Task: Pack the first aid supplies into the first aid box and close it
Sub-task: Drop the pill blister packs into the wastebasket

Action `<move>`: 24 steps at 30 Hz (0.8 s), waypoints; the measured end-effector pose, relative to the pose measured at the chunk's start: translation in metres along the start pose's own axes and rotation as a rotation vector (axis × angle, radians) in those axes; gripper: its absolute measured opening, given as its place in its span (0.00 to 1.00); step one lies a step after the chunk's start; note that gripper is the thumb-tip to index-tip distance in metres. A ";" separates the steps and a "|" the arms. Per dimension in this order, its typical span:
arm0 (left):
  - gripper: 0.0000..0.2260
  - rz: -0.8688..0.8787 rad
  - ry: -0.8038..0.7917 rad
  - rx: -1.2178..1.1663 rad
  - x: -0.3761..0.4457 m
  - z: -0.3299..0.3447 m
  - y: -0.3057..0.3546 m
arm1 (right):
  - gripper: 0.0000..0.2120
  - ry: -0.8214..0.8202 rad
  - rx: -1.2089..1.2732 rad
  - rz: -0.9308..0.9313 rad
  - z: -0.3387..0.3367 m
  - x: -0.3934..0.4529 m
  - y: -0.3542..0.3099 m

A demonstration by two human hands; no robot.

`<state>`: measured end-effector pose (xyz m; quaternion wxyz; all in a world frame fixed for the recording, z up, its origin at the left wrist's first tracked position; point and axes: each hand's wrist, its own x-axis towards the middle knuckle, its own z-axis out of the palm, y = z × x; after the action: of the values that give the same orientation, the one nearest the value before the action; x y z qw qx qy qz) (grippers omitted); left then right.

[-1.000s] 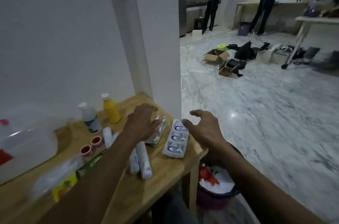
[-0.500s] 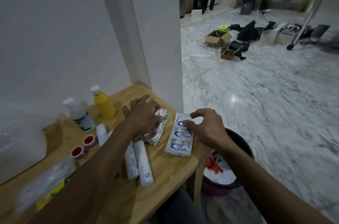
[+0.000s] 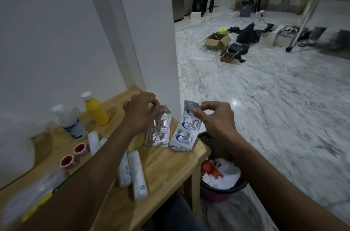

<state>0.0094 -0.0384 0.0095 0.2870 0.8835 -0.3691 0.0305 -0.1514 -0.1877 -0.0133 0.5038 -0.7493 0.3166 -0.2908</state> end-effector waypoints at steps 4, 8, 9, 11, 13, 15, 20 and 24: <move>0.09 0.082 0.115 -0.122 0.015 -0.001 0.041 | 0.07 0.156 0.017 -0.033 -0.034 0.019 -0.004; 0.07 0.141 0.231 -0.245 0.026 0.018 0.093 | 0.05 0.317 0.036 -0.045 -0.076 0.034 0.001; 0.07 0.146 0.252 -0.264 0.027 0.025 0.107 | 0.05 0.348 0.025 -0.047 -0.086 0.037 0.005; 0.06 0.122 0.274 -0.316 0.027 0.047 0.134 | 0.05 0.408 -0.002 -0.043 -0.103 0.042 0.018; 0.06 0.075 0.268 -0.354 0.025 0.075 0.156 | 0.06 0.442 -0.028 -0.022 -0.115 0.046 0.036; 0.06 0.027 0.249 -0.375 0.022 0.108 0.172 | 0.06 0.452 -0.050 0.013 -0.121 0.048 0.058; 0.06 -0.107 0.174 -0.414 0.001 0.184 0.181 | 0.07 0.437 -0.094 0.078 -0.117 0.046 0.114; 0.06 -0.263 0.147 -0.430 -0.015 0.230 0.162 | 0.07 0.398 -0.105 0.168 -0.103 0.046 0.157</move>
<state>-0.1463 -0.2414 -0.1075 0.4955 0.8380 -0.2274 -0.0218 -0.2284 -0.3277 -0.1219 0.4142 -0.6732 0.4859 -0.3731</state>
